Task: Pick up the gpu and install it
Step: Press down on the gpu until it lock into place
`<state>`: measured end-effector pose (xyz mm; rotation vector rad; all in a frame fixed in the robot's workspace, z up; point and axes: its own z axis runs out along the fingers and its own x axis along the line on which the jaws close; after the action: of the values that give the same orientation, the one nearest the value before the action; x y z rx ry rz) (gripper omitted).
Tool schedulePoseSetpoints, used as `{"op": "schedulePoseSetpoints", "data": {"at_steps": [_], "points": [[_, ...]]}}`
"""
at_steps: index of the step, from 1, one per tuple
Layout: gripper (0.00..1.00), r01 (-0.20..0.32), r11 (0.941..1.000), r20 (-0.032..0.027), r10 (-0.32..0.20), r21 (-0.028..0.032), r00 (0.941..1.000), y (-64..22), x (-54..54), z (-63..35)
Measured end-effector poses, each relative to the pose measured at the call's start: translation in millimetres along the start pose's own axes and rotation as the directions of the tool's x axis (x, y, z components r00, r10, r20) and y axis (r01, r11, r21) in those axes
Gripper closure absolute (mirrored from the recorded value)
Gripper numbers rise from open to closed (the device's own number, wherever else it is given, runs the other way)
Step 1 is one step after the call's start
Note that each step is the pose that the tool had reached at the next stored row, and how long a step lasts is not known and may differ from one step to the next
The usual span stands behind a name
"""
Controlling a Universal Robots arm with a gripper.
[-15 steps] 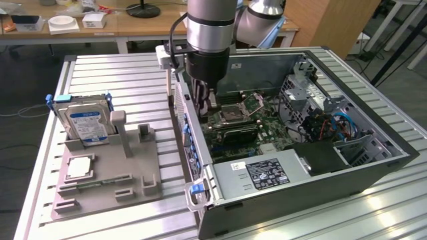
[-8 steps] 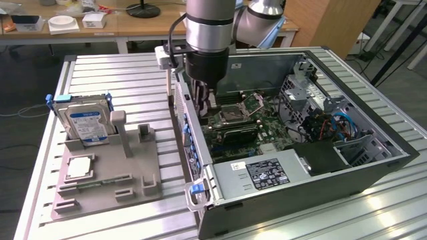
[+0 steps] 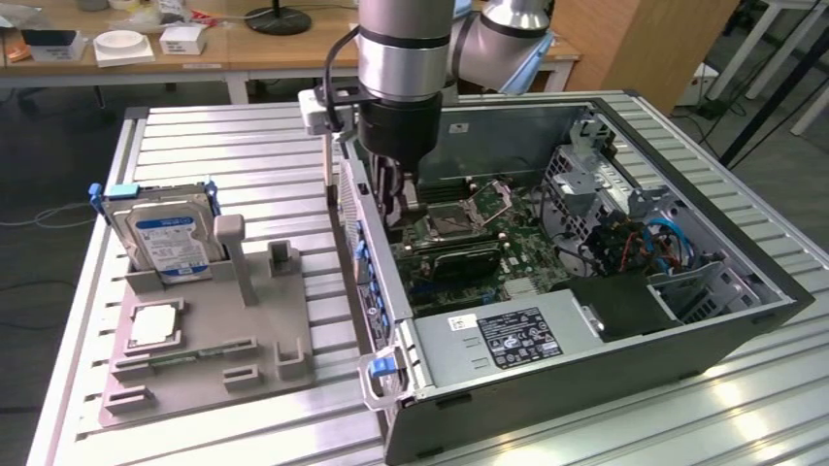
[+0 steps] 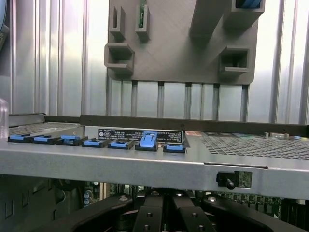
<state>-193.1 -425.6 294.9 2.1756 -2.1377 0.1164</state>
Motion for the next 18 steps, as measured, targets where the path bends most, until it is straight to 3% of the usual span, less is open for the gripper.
{"op": "schedulePoseSetpoints", "data": {"at_steps": [18], "points": [[0.89, 0.000, 1.0000, -0.0002, 0.000, -0.0046, 1.0000, -0.7, 0.7, -6.0]]}}
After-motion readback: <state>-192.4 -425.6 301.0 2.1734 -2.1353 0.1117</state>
